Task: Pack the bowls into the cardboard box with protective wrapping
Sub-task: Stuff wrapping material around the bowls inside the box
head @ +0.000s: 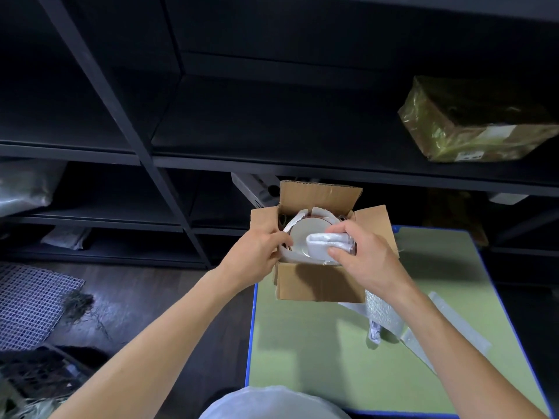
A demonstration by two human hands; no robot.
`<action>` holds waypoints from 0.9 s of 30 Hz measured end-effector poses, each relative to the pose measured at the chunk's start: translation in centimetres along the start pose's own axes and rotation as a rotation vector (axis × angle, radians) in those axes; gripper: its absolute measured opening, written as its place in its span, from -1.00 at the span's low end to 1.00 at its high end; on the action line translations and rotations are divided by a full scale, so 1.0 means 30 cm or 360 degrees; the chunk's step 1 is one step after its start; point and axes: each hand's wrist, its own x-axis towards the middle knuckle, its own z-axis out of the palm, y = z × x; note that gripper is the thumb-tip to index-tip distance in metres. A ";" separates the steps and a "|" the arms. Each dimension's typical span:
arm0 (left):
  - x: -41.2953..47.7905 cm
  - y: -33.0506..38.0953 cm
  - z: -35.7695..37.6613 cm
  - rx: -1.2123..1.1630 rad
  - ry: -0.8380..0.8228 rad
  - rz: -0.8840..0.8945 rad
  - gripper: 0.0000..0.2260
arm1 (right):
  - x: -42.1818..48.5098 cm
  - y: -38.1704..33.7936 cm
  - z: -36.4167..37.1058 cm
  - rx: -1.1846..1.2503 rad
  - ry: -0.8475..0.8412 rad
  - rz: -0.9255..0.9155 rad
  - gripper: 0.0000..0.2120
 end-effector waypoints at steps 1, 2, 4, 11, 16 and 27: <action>0.014 -0.001 0.005 0.0038 -0.0017 0.0018 -0.77 | -0.002 -0.004 0.004 -0.0022 -0.0005 -0.0006 -0.78; 0.028 -0.001 0.007 0.0079 -0.0029 0.0047 -0.79 | -0.005 -0.008 0.009 -0.0043 -0.0010 -0.0014 -0.78; 0.059 -0.001 0.008 0.0132 -0.0030 0.0106 -0.82 | -0.014 -0.012 0.022 -0.0081 -0.0011 -0.0047 -0.77; 0.122 -0.005 -0.007 0.0034 -0.0081 0.0169 -0.78 | -0.015 -0.040 0.106 -0.0247 0.0067 -0.0155 -0.75; 0.122 -0.034 -0.032 -0.0100 -0.0070 0.0187 -0.83 | 0.036 -0.087 0.170 -0.0417 0.0074 -0.0258 -0.81; 0.144 -0.055 -0.045 0.0134 -0.0152 0.0254 -0.72 | 0.120 -0.145 0.267 -0.0975 -0.0151 -0.0251 -0.81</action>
